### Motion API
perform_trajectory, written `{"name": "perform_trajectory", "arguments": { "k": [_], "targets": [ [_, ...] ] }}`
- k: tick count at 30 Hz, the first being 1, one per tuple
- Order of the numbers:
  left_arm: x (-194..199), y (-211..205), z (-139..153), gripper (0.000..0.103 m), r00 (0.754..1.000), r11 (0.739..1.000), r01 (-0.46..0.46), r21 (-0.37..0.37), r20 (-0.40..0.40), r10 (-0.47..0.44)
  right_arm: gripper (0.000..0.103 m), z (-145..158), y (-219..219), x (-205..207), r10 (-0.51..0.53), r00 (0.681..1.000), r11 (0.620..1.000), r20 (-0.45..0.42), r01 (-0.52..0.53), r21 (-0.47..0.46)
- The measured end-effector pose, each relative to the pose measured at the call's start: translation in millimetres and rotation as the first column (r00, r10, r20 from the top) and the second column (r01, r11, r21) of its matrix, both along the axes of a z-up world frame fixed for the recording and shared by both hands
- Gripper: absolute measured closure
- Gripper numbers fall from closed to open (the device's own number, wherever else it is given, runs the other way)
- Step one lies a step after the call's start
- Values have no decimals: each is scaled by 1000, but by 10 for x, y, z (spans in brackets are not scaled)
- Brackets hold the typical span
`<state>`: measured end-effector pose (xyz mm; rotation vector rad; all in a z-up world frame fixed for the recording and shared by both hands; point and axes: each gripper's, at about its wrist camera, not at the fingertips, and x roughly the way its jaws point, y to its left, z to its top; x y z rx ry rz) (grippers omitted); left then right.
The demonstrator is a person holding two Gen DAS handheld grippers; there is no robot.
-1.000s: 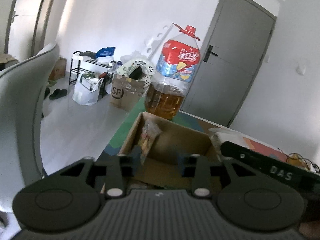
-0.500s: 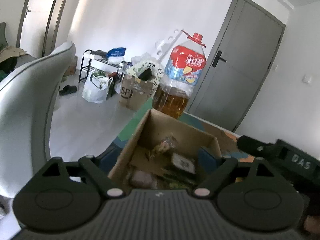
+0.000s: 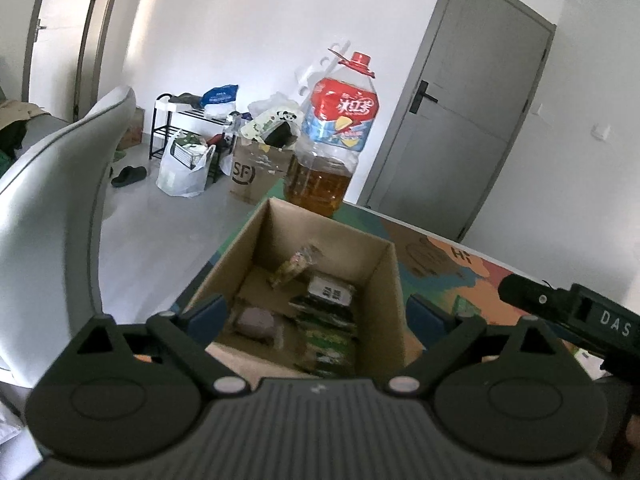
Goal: Organize snacks
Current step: 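Carry both snacks over the box and release them inside, then reach the left gripper to a blue wrapped snack while the right gripper grasps the white RUNFU cake pack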
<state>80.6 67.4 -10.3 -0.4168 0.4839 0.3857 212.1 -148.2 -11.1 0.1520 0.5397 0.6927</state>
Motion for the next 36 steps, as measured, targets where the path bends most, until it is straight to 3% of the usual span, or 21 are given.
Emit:
{"name": "perform_trajectory", "arguments": {
  "k": [8, 18, 36],
  "targets": [
    [50, -244, -9, 7, 998, 998, 65, 9, -27, -64, 0, 12, -327, -33, 13, 1000, 1000, -14, -13, -14],
    [106, -536, -73, 7, 989, 990, 138, 16, -58, -137, 0, -57, -702, -57, -43, 999, 997, -8, 43, -58],
    [411, -975, -187, 9, 964, 963, 267, -22, 8, -267, 0, -423, -1274, 183, -166, 984, 986, -63, 165, -23]
  ]
}}
